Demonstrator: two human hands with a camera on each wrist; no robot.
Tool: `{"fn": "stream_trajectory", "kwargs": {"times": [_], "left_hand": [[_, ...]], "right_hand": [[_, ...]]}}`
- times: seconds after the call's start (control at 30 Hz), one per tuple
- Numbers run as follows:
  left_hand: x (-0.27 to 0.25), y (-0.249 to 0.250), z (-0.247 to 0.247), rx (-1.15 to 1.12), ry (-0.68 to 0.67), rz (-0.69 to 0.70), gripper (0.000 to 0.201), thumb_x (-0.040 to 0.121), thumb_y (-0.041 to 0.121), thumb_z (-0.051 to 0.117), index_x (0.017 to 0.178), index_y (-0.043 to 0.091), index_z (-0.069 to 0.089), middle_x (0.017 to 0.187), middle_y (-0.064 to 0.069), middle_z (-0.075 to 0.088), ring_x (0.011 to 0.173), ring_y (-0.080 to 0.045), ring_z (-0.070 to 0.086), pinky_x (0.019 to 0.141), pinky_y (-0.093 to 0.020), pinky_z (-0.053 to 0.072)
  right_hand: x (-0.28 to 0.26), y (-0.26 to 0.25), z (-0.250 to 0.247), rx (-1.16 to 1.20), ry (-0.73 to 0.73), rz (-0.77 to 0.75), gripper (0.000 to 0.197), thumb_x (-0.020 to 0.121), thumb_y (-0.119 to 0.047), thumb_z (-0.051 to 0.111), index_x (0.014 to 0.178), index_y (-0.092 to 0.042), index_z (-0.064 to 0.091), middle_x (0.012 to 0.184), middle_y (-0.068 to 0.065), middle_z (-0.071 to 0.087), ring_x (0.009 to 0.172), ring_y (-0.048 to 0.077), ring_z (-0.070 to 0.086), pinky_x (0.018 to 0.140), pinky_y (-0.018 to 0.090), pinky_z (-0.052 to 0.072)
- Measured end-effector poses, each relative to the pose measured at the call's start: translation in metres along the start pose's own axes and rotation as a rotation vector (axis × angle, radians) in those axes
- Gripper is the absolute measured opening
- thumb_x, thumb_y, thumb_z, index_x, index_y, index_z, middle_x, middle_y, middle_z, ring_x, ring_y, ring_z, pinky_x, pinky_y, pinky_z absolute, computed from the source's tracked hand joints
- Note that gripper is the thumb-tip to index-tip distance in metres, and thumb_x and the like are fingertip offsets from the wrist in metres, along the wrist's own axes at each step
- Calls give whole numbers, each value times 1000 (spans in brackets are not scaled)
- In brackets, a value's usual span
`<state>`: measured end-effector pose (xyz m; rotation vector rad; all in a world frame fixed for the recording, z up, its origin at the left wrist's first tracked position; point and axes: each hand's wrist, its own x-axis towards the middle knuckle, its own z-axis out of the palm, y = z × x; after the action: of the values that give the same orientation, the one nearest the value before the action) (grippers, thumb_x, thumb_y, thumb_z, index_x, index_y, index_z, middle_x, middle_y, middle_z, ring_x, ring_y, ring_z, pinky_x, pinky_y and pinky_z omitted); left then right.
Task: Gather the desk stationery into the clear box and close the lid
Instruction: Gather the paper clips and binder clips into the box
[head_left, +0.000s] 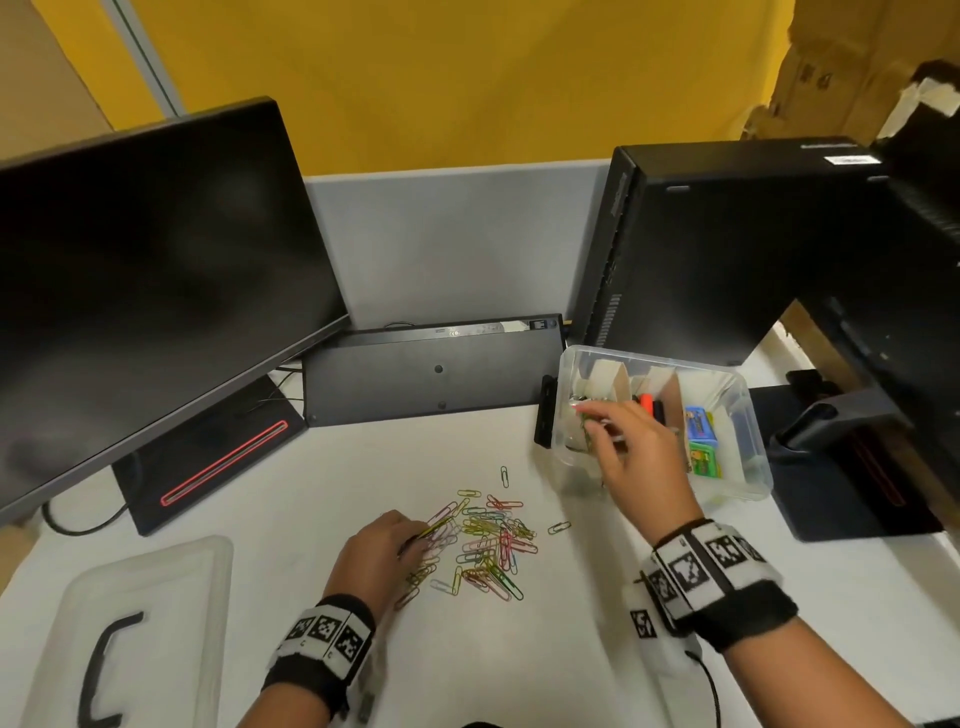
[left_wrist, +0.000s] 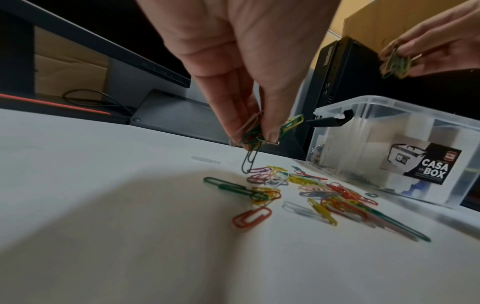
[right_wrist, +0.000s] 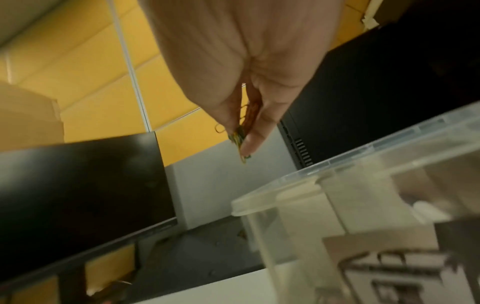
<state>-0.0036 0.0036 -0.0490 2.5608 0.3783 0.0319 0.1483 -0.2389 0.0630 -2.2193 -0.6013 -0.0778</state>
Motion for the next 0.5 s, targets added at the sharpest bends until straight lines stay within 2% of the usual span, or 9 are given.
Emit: {"fn": "stream_trajectory", "kwargs": {"times": [0.03, 0.1, 0.13, 0.2, 0.3, 0.33, 0.4, 0.5], "left_hand": [[-1, 1, -1, -11, 6, 0, 21, 92, 27, 57, 109, 24, 70, 94, 11, 63, 83, -8, 58, 71, -17, 41], [-4, 3, -2, -21, 7, 6, 21, 92, 27, 58, 109, 24, 70, 93, 13, 62, 82, -6, 59, 72, -17, 43], [-6, 4, -3, -21, 7, 11, 21, 92, 28, 58, 109, 25, 70, 93, 13, 62, 82, -6, 59, 72, -18, 45], [-8, 7, -4, -20, 0, 19, 21, 92, 30, 57, 109, 27, 69, 93, 13, 62, 82, -6, 59, 73, -19, 47], [-11, 10, -5, -27, 1, 34, 22, 92, 32, 57, 110, 28, 69, 92, 16, 59, 81, -5, 58, 73, -18, 46], [-12, 12, -6, -26, -4, 33, 23, 92, 33, 56, 110, 28, 68, 92, 16, 59, 82, -5, 58, 73, -17, 46], [-13, 15, -7, -27, -12, 30, 23, 92, 33, 55, 111, 29, 68, 95, 14, 61, 84, -5, 59, 74, -17, 46], [-16, 19, -6, -41, -7, 29, 21, 92, 31, 56, 109, 27, 69, 94, 14, 61, 82, -4, 57, 71, -16, 44]], "right_hand": [[8, 1, 0, -71, 1, 19, 24, 95, -14, 51, 116, -19, 63, 108, -8, 58, 94, 1, 52, 90, 15, 42], [24, 10, 7, -228, -112, 116, 22, 96, -12, 49, 114, -16, 61, 112, -5, 57, 98, 7, 50, 91, 18, 33], [32, 16, 13, -298, -186, 157, 22, 95, -10, 49, 113, -15, 61, 113, -1, 58, 100, 12, 54, 93, 20, 35], [45, 21, 26, -384, -345, 224, 24, 93, -5, 49, 113, -12, 61, 114, 7, 62, 104, 22, 60, 95, 29, 46], [55, 15, 34, -488, -574, 355, 32, 97, -7, 43, 127, -5, 54, 130, 12, 55, 120, 29, 53, 103, 35, 42], [58, 14, 34, -510, -613, 376, 33, 97, -10, 42, 128, -4, 53, 132, 13, 54, 122, 30, 51, 102, 36, 41], [61, 18, 33, -518, -637, 346, 33, 97, -16, 41, 121, -4, 59, 124, 16, 59, 114, 32, 56, 95, 37, 45], [51, 23, 18, -390, -583, 277, 31, 98, -16, 39, 115, -6, 63, 116, 12, 64, 106, 26, 59, 90, 32, 46]]}}
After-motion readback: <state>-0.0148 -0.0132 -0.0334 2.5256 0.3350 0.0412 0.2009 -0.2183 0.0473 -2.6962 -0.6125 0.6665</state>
